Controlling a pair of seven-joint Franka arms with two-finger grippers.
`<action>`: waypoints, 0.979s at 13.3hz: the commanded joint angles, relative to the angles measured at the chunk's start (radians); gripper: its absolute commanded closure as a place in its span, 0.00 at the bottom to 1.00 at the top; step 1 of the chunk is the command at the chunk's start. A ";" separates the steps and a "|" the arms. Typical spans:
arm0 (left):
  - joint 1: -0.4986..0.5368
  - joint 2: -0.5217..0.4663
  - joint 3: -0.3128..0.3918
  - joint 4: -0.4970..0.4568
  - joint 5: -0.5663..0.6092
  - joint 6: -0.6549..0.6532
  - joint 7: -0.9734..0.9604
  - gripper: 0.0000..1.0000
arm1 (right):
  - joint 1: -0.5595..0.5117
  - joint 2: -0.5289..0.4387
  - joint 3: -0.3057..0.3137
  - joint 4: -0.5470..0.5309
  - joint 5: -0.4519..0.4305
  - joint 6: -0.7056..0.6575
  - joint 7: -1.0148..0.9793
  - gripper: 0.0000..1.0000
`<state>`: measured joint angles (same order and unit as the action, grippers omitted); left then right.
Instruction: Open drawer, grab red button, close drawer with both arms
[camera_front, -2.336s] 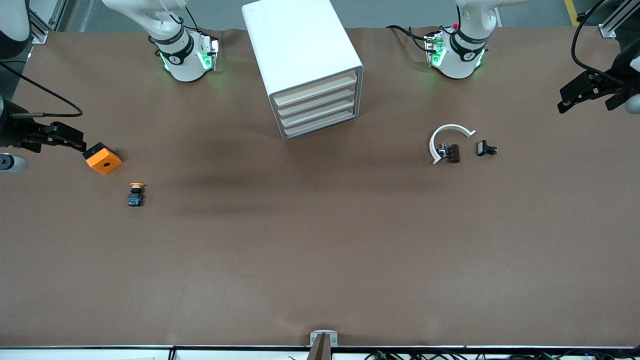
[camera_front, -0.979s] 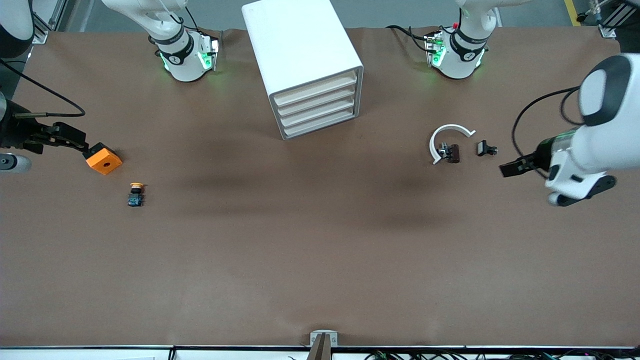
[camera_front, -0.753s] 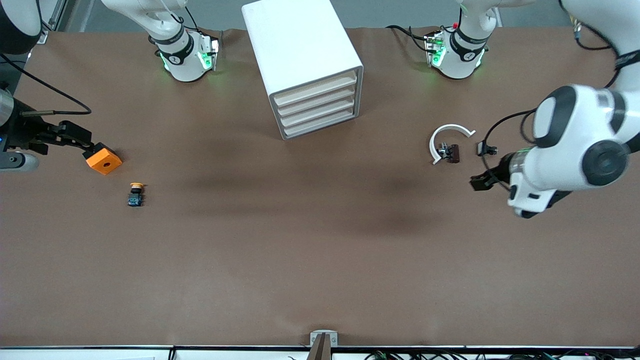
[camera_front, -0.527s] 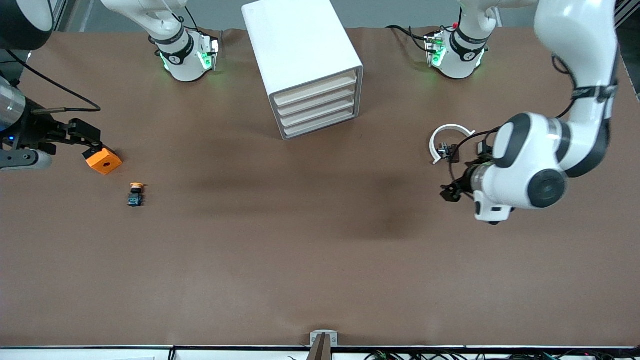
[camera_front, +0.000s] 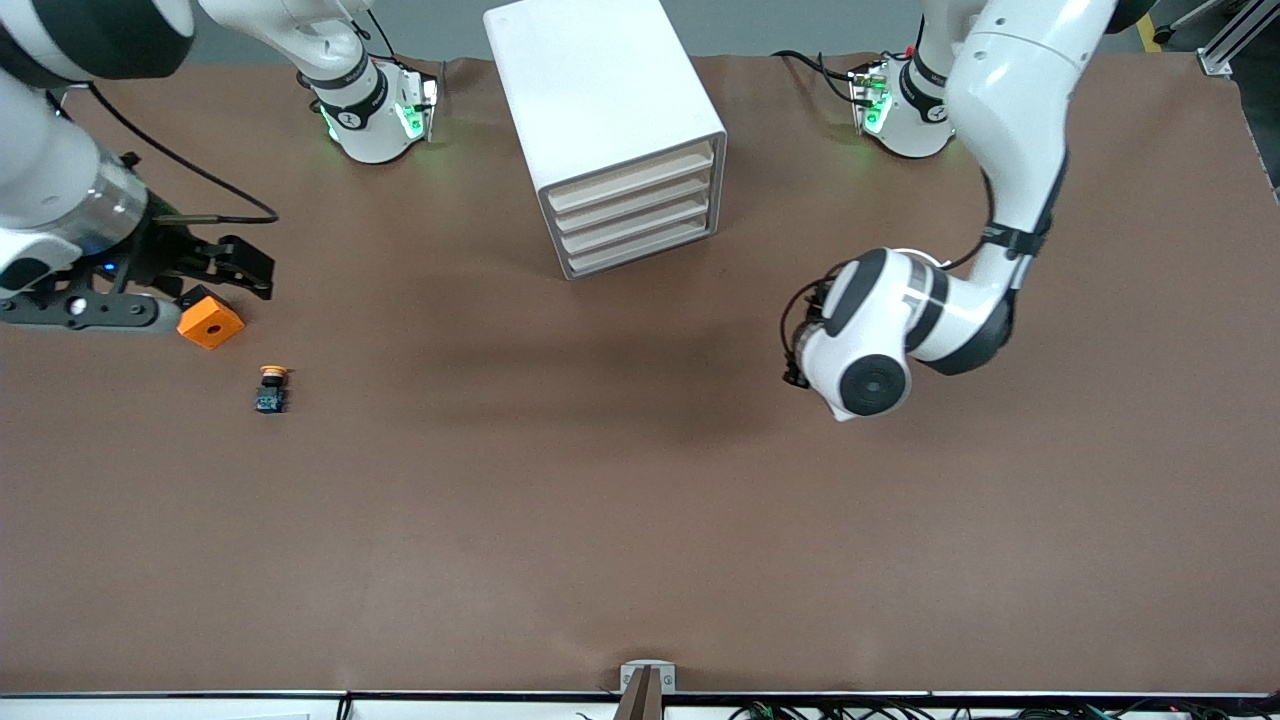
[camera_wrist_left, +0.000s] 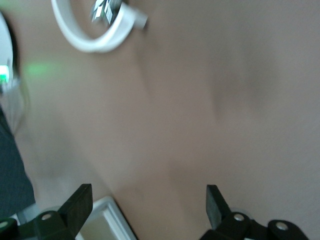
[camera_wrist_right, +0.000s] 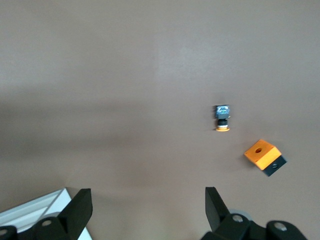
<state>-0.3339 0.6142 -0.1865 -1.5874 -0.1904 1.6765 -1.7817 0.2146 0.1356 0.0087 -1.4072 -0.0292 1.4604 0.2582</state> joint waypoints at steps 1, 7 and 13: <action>-0.045 0.007 0.007 0.015 -0.101 -0.043 -0.132 0.00 | 0.075 0.005 -0.007 0.008 0.011 -0.012 0.109 0.00; -0.134 0.038 0.007 0.018 -0.340 -0.095 -0.393 0.00 | 0.258 0.039 -0.006 0.002 0.017 -0.020 0.351 0.00; -0.186 0.101 0.007 0.020 -0.492 -0.136 -0.492 0.36 | 0.299 0.070 -0.007 0.005 0.213 0.001 0.389 0.00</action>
<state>-0.4936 0.6904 -0.1870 -1.5875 -0.6564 1.5640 -2.2387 0.4997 0.1952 0.0097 -1.4101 0.1540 1.4559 0.6186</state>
